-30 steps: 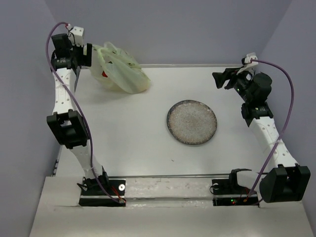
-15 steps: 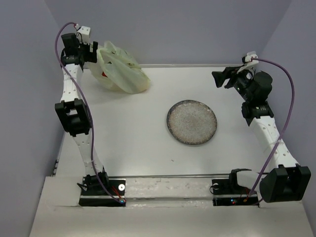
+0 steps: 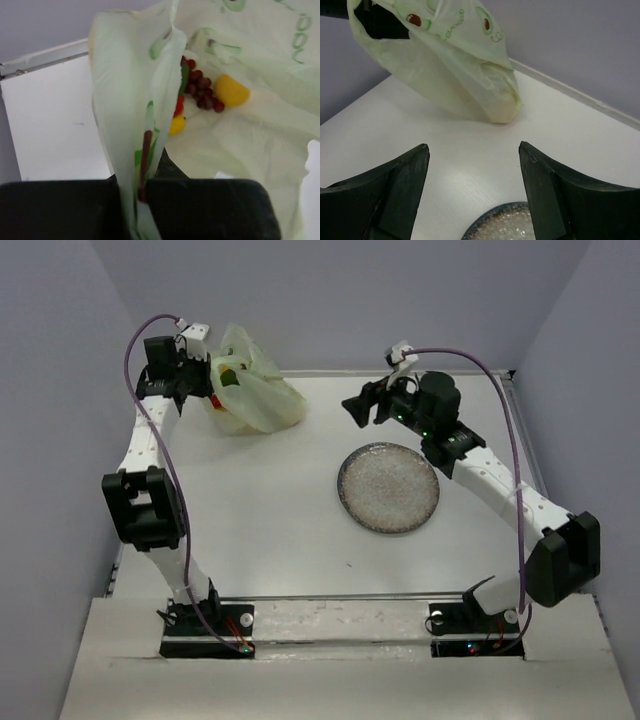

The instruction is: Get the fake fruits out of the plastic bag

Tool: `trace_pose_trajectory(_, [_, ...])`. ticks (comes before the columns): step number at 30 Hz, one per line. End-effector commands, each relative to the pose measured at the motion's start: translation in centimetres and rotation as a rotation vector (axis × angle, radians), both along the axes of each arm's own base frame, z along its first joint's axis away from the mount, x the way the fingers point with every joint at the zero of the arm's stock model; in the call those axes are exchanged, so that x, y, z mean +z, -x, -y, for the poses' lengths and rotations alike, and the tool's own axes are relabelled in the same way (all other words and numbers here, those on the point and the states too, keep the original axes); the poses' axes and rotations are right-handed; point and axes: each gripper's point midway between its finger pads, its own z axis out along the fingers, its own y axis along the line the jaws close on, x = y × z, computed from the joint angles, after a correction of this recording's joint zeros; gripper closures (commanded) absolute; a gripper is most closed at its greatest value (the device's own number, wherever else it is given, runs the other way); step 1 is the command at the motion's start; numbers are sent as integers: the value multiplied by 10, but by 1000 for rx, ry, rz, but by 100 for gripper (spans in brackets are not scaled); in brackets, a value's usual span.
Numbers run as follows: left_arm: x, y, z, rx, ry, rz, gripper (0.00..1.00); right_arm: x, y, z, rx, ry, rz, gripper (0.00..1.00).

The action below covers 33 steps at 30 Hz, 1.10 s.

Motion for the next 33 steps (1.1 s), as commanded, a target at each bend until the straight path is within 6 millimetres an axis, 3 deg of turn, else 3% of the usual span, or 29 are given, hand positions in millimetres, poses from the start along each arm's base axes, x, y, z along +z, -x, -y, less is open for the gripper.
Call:
trace_pose_trajectory(1, [68,65,45,-105,14,130,100,22,0,-52,50,-34,61,22])
trace_pose_trajectory(2, [57,83,56,-112,-1,103,100,36,4,-73,86,-57,87,19])
trace_pose_trajectory(3, [50,92,57,-108,-13,83,100,20,-4,-91,111,-46,59,16])
trace_pose_trajectory(4, [41,104,72,-138,-28,54,100,19,-5,-105,137,-51,52,16])
trace_pose_trajectory(5, [30,120,85,-157,-43,30,100,32,3,-125,201,-67,73,14])
trace_pose_trajectory(6, [26,127,91,-165,-40,21,100,14,1,-140,246,-43,52,13])
trace_pose_trajectory(8, [22,138,99,-168,12,-2,100,6,12,-159,333,-13,72,9])
trace_pose_trajectory(10, [18,147,100,-161,20,-15,100,-9,5,-159,302,0,46,5])
trace_pose_trajectory(12, [13,154,99,-146,-26,-19,100,-13,-24,-137,83,-15,11,5])
trace_pose_trajectory(15, [8,166,97,-156,-56,-34,100,-8,-45,-117,-39,-24,17,3])
trace_pose_trajectory(16, [5,171,97,-163,-58,-46,100,1,-45,-120,-19,-15,48,2])
trace_pose_trajectory(19, [1,180,97,-181,-62,-54,100,-15,-30,-151,197,54,79,0])
trace_pose_trajectory(20, [1,182,97,-183,-62,-57,100,-31,-21,-166,304,72,68,1])
trace_pose_trajectory(25, [5,184,96,-180,-63,-51,100,-68,-34,-183,382,188,87,0])
trace_pose_trajectory(26, [6,184,96,-178,-62,-49,100,-69,-37,-187,396,200,91,0])
trace_pose_trajectory(27, [6,185,96,-178,-62,-49,100,-56,-40,-193,410,194,110,0])
trace_pose_trajectory(28, [6,186,96,-176,-60,-51,100,-72,-47,-201,421,202,89,0])
trace_pose_trajectory(30, [5,188,96,-178,-57,-52,100,-71,-55,-211,434,175,86,1])
trace_pose_trajectory(31, [5,188,96,-178,-57,-55,100,-45,-58,-219,438,114,102,7])
trace_pose_trajectory(32, [4,189,95,-178,-62,-55,100,-59,-62,-229,458,96,68,15])
trace_pose_trajectory(33, [5,189,95,-175,-66,-53,100,-51,-63,-234,465,43,42,35])
